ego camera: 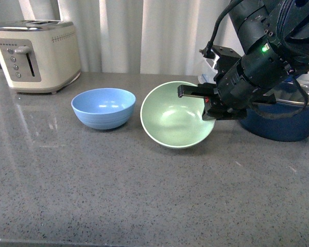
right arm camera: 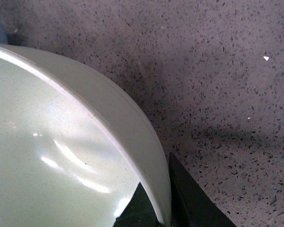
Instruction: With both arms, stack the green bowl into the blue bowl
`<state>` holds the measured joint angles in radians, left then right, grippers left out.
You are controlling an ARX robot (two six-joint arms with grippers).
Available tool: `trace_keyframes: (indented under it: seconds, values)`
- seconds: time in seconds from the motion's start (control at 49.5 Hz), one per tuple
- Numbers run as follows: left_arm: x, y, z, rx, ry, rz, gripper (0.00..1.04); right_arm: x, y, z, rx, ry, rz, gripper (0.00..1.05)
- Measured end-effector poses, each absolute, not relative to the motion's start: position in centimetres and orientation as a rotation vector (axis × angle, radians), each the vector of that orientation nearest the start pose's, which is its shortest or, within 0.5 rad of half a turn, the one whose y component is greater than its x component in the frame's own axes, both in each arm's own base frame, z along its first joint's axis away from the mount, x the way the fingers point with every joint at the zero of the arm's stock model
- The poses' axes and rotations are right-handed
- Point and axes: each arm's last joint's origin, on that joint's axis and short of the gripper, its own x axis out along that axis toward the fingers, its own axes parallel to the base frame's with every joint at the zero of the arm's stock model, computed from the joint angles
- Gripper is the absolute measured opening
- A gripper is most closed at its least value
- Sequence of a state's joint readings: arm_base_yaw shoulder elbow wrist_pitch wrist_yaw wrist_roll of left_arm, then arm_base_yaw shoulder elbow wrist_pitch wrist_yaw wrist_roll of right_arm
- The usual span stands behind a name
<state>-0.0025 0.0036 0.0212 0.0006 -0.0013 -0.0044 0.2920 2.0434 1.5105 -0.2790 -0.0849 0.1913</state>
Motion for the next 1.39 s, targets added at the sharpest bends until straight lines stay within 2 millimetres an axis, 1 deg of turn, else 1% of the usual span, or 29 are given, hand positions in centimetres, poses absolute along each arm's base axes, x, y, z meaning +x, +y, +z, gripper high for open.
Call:
trace_keyframes:
  seconds: [0.081, 0.182, 0.323, 0.464, 0.606, 0.707, 0.848, 1.05, 1.151, 1.252, 1.393]
  values:
    - [9.7, 0.0, 17.0, -0.004, -0.018, -0.002, 0.98, 43.1, 13.3, 20.8, 0.111, 0.827, 0.287, 0.01]
    - [9.7, 0.0, 17.0, -0.004, -0.018, -0.002, 0.98, 43.4, 13.9, 22.6, 0.125, 0.795, 0.312, 0.01]
    - [9.7, 0.0, 17.0, -0.004, -0.018, -0.001, 0.98, 43.5, 15.8, 25.6, 0.129, 0.744, 0.383, 0.01]
    - [9.7, 0.0, 17.0, -0.004, -0.018, -0.001, 0.98, 43.5, 17.3, 27.4, 0.123, 0.703, 0.432, 0.01]
    - [9.7, 0.0, 17.0, -0.004, -0.018, -0.001, 0.98, 43.9, 18.9, 28.6, 0.11, 0.677, 0.482, 0.01]
    - [9.7, 0.0, 17.0, -0.004, -0.018, -0.001, 0.98, 44.5, 20.2, 28.5, 0.1, 0.677, 0.514, 0.01]
    - [9.7, 0.0, 17.0, -0.004, -0.018, -0.001, 0.98, 45.7, 21.5, 27.5, 0.09, 0.687, 0.541, 0.01]
    - [9.7, 0.0, 17.0, -0.004, -0.018, -0.002, 0.98, 46.8, 22.5, 26.5, 0.077, 0.692, 0.566, 0.01]
    - [9.7, 0.0, 17.0, -0.004, -0.018, -0.001, 0.98, 47.5, 22.9, 25.7, 0.075, 0.699, 0.581, 0.01]
    - [9.7, 0.0, 17.0, -0.004, -0.018, -0.001, 0.98, 48.0, 23.1, 24.7, 0.072, 0.713, 0.592, 0.01]
    - [9.7, 0.0, 17.0, -0.004, -0.018, -0.001, 0.98, 48.7, 23.2, 23.8, 0.069, 0.721, 0.603, 0.01]
